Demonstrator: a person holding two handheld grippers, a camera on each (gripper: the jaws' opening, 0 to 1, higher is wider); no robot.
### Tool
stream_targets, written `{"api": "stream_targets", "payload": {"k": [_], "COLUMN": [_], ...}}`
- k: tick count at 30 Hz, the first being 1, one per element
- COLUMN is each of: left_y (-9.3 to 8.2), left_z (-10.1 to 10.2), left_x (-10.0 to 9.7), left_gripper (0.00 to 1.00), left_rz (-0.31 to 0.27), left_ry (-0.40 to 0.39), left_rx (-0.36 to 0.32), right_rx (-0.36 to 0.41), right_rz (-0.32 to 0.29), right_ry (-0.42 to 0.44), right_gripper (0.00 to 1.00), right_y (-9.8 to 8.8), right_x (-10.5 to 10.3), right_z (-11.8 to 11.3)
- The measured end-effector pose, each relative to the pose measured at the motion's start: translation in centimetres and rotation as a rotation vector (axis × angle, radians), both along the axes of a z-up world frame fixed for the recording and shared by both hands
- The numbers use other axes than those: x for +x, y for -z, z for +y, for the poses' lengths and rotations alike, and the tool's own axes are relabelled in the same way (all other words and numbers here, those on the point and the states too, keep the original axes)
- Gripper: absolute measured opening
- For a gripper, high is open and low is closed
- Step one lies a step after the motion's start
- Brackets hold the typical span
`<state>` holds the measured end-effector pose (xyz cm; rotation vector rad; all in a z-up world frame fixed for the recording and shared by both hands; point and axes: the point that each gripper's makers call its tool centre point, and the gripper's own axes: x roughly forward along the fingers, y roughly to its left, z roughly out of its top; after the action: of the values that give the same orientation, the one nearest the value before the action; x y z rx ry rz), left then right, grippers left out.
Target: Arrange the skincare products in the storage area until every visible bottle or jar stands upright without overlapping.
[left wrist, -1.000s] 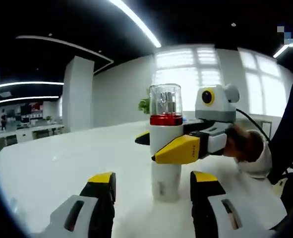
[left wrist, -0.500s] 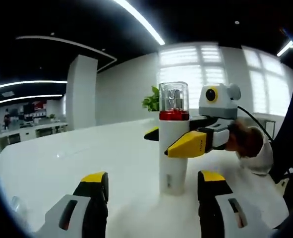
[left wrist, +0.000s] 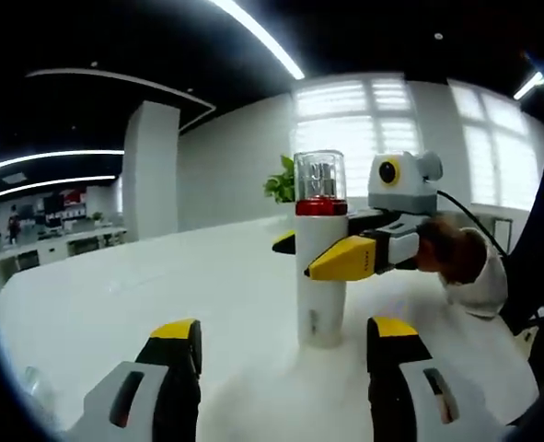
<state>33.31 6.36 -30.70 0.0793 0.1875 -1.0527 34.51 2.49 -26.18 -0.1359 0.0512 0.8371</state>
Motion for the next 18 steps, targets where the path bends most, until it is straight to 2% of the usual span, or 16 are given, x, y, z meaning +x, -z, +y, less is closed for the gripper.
{"api": "stream_targets", "payload": {"k": [9,18], "left_y": [0.1,0.2], "left_z": [0.2,0.1], "left_x": [0.1,0.2], "left_gripper": [0.75,0.75], "left_rz": [-0.004,-0.009], "left_ry": [-0.008,-0.005], "left_rx": [0.009,0.021], "right_rx": [-0.033,-0.071], "right_rz": [-0.019,0.003], "right_ry": [0.012,0.022], "right_gripper": [0.37,0.37], "right_y": [0.4,1.3], "right_x": [0.0,0.3], "right_z": [-0.7,-1.2]}}
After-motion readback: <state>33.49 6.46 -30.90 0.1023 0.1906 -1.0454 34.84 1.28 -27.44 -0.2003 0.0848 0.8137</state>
